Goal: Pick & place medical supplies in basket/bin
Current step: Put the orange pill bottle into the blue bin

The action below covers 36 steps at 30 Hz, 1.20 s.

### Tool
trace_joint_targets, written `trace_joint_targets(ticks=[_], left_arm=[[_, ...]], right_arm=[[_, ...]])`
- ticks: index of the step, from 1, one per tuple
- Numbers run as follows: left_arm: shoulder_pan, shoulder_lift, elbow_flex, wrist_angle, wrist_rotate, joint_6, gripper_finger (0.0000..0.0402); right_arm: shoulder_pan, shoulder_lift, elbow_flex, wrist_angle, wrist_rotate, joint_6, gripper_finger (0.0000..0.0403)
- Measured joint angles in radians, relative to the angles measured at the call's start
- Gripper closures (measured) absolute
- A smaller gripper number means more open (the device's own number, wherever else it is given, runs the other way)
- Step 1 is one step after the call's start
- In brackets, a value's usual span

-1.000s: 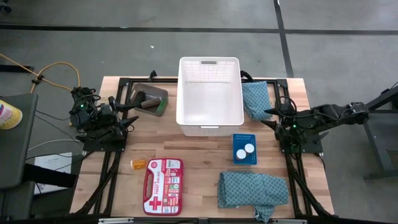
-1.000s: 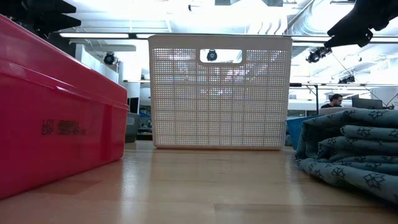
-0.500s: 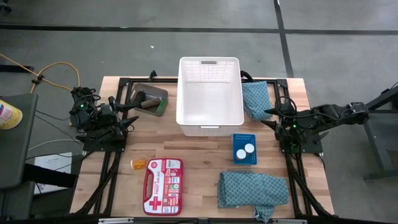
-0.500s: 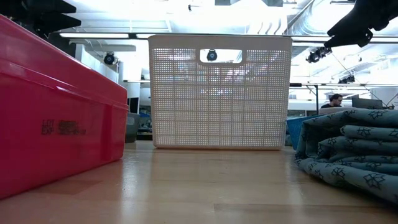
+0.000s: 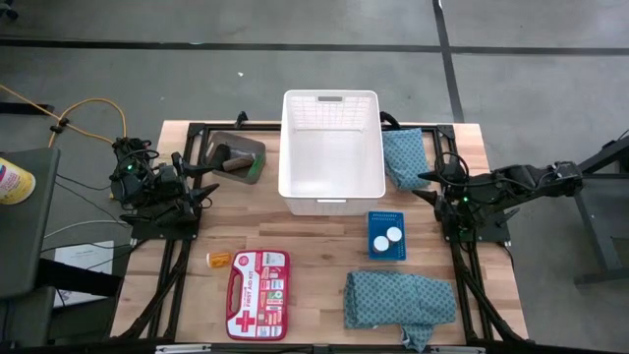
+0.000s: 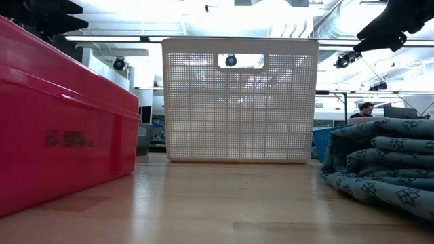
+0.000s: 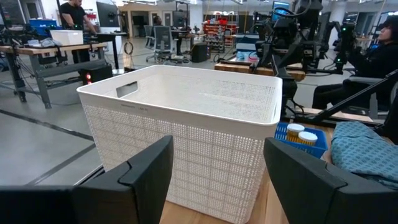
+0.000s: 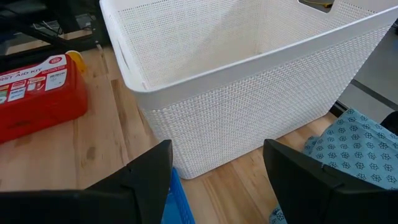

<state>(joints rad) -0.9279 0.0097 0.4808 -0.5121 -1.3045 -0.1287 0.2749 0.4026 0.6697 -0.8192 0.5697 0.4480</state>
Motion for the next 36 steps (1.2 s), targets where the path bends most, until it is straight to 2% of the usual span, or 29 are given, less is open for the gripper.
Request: trace_joint_targets(ticks=[9, 17, 22, 27, 36], left_arm=[[0.000, 0.000, 0.000, 0.003, 0.000, -0.003, 0.0160], [0.000, 0.001, 0.000, 0.038, 0.046, -0.014, 0.0160], [0.000, 0.045, 0.000, 0.245, 0.021, 0.196, 0.0160], [0.000, 0.164, 0.000, 0.511, -0.091, 0.431, 0.0160], [0.000, 0.431, 0.000, 0.920, -0.225, 0.655, 0.0160]], right_arm=[[0.000, 0.000, 0.000, 0.000, 0.000, 0.000, 0.0163], [0.000, 0.000, 0.000, 0.000, 0.000, 0.000, 0.0163], [0.000, 0.000, 0.000, 0.000, 0.000, 0.000, 0.0163], [0.000, 0.000, 0.000, 0.000, 0.000, 0.000, 0.0163], [0.000, 0.000, 0.000, 0.000, 0.000, 0.000, 0.0163]])
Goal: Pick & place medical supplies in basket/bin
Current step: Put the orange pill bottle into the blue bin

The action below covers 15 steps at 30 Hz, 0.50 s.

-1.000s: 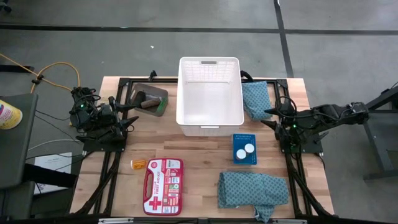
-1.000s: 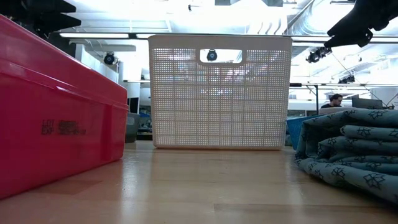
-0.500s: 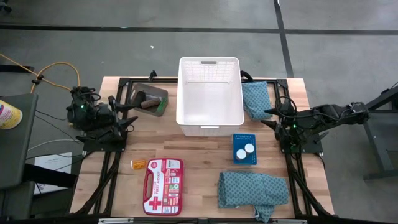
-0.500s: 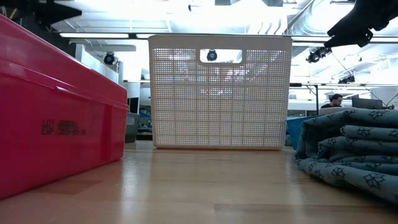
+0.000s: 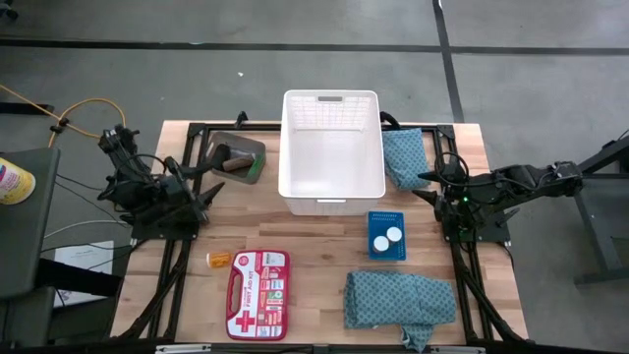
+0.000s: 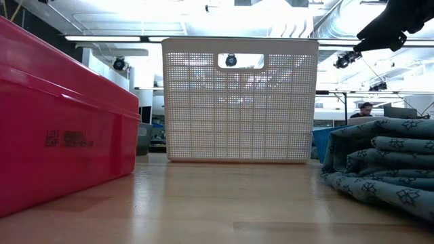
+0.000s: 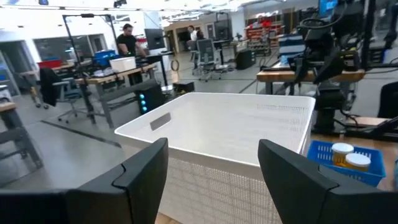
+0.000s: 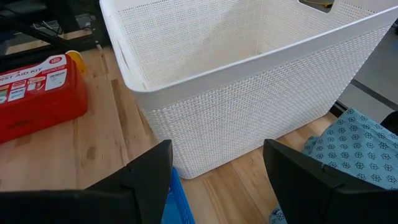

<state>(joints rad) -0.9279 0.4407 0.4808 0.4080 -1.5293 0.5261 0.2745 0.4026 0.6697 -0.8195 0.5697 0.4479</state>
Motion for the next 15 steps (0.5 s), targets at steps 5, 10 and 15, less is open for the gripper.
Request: trace_joint_targets(ticks=[5, 10, 15], left_arm=[[-0.001, 0.113, 0.001, 0.287, -0.040, 0.203, 0.0160], [-0.022, 0.163, 0.001, 0.424, -0.044, 0.309, 0.0160], [-0.042, 0.165, 0.001, 0.426, -0.045, 0.312, 0.0160]], right_arm=[[0.000, 0.000, 0.000, 0.000, 0.000, 0.000, 0.0163], [0.000, 0.000, 0.000, 0.000, 0.000, 0.000, 0.0163], [0.000, 0.000, 0.000, 0.000, 0.000, 0.000, 0.0163]])
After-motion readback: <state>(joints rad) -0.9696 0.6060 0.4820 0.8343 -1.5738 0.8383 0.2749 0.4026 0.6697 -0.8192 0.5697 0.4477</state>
